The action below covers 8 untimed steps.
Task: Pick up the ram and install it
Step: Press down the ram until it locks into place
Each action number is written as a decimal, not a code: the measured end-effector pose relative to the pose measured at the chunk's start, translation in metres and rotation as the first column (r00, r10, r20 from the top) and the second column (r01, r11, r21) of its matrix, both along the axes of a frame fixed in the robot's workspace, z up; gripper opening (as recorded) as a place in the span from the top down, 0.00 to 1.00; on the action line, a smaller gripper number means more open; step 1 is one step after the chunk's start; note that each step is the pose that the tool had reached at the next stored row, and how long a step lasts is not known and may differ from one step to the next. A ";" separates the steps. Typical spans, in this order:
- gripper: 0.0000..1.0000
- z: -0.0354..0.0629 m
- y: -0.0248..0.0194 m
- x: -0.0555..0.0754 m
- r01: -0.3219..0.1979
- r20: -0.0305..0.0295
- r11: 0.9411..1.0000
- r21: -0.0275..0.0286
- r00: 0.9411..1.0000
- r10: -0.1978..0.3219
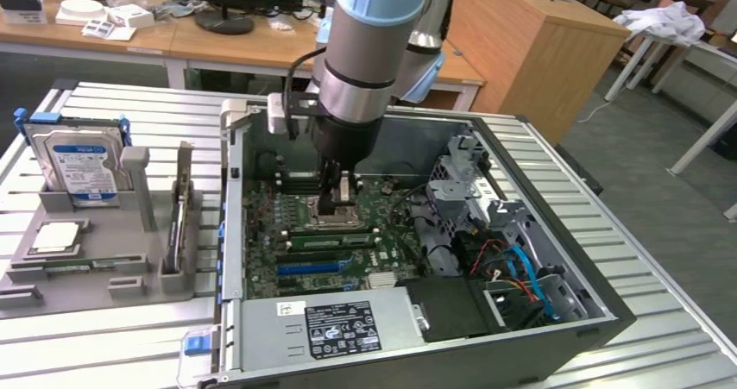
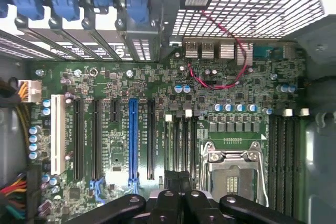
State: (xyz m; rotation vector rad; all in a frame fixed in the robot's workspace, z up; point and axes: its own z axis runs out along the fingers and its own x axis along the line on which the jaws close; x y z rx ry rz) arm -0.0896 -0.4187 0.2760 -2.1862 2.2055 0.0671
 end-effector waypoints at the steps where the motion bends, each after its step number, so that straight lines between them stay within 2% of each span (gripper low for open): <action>1: 0.89 0.0030 0.0000 0.000 0.000 0.000 1.000 0.000 1.000 0.000; 8: 0.89 0.0230 0.0000 0.000 0.000 0.000 1.000 0.000 1.000 0.000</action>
